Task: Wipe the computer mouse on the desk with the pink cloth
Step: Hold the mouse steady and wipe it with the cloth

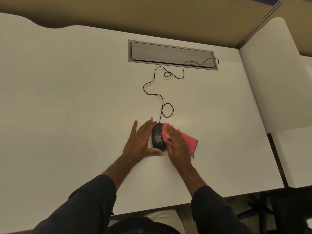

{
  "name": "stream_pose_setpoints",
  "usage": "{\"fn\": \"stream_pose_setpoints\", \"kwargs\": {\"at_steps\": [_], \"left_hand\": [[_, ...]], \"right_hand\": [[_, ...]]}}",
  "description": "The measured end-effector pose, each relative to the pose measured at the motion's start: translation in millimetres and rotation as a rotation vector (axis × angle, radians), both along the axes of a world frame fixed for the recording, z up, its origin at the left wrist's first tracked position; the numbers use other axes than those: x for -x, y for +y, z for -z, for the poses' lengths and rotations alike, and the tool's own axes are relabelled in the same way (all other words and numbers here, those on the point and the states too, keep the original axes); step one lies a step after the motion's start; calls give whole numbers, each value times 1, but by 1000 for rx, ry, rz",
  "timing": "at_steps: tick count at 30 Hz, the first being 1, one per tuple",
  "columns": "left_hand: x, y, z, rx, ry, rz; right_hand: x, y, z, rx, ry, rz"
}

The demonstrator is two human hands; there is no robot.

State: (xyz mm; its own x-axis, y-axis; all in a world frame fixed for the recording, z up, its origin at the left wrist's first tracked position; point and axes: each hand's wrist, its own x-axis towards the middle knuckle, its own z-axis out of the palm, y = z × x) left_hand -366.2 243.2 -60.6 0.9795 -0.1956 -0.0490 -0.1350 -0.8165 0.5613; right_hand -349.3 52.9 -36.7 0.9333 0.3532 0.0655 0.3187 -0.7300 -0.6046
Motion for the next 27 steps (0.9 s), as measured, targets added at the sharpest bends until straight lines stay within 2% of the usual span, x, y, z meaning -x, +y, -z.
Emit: {"fn": "stream_pose_setpoints", "kwargs": {"at_steps": [4, 13, 19, 27], "left_hand": [[1, 0, -2, -29, 6, 4], [2, 0, -5, 2, -10, -6], [0, 0, 0, -2, -14, -7], [1, -1, 2, 13, -15, -14]], "right_hand": [[-20, 10, -7, -15, 96, 13], [26, -4, -3, -79, 71, -1], [-12, 11, -17, -63, 182, 43], [25, -1, -8, -128, 84, -2]]}}
